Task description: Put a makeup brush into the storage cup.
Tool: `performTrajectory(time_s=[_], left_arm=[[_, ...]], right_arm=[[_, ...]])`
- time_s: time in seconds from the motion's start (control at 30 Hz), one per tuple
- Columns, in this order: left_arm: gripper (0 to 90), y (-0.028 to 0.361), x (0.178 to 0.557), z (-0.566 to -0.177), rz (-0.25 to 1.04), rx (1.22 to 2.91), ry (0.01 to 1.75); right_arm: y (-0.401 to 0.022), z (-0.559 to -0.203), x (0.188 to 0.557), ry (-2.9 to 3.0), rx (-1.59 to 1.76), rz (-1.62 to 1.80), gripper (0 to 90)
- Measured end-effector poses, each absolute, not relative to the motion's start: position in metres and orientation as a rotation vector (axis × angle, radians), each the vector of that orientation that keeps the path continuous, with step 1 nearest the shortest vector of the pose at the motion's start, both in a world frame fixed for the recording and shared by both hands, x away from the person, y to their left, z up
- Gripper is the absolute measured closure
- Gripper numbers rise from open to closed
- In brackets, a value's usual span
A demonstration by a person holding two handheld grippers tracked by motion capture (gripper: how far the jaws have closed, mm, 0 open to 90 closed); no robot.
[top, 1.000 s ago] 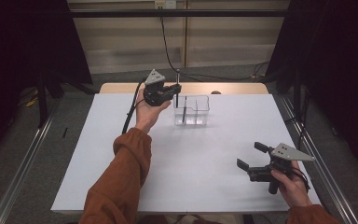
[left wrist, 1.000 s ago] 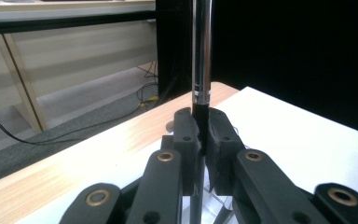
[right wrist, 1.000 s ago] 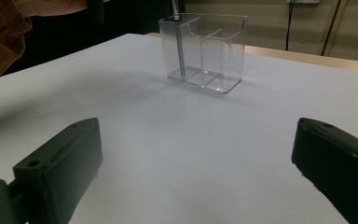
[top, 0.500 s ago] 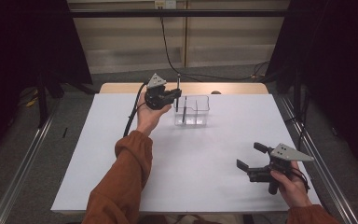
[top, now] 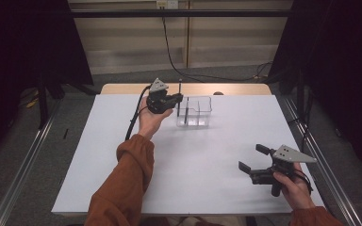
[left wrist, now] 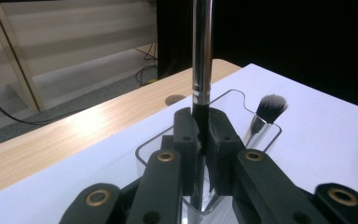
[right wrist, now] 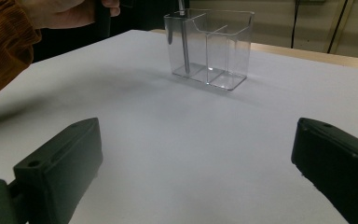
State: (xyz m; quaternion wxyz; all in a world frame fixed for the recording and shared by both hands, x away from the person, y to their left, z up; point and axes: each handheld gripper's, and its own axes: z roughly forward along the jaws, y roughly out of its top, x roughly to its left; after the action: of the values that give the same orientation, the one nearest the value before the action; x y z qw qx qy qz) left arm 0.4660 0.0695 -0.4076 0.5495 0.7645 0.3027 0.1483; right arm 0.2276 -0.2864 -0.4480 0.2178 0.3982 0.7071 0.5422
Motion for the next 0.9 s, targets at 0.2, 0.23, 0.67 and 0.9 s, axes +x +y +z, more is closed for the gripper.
performTrajectory(time_s=[0.2, 0.23, 0.67, 0.9], left_arm=[[83.9, 0.0688, 0.4658, -0.4103, 0.353, 1.827, 0.716], [83.9, 0.0684, 0.4656, -0.4108, 0.352, 1.830, 0.716], [81.0, 0.0649, 0.4634, -0.4101, 0.352, 1.835, 0.722], [74.8, 0.0655, 0.4617, -0.4083, 0.348, 1.824, 0.730]], right_arm=[[-0.2864, -0.4482, 0.2277, 1.959, 1.101, 1.501, 1.2], [-0.2864, -0.4483, 0.2277, 1.960, 1.100, 1.500, 1.2], [-0.2862, -0.4483, 0.2277, 1.964, 1.099, 1.501, 1.4], [-0.2858, -0.4483, 0.2276, 1.965, 1.100, 1.500, 1.4]])
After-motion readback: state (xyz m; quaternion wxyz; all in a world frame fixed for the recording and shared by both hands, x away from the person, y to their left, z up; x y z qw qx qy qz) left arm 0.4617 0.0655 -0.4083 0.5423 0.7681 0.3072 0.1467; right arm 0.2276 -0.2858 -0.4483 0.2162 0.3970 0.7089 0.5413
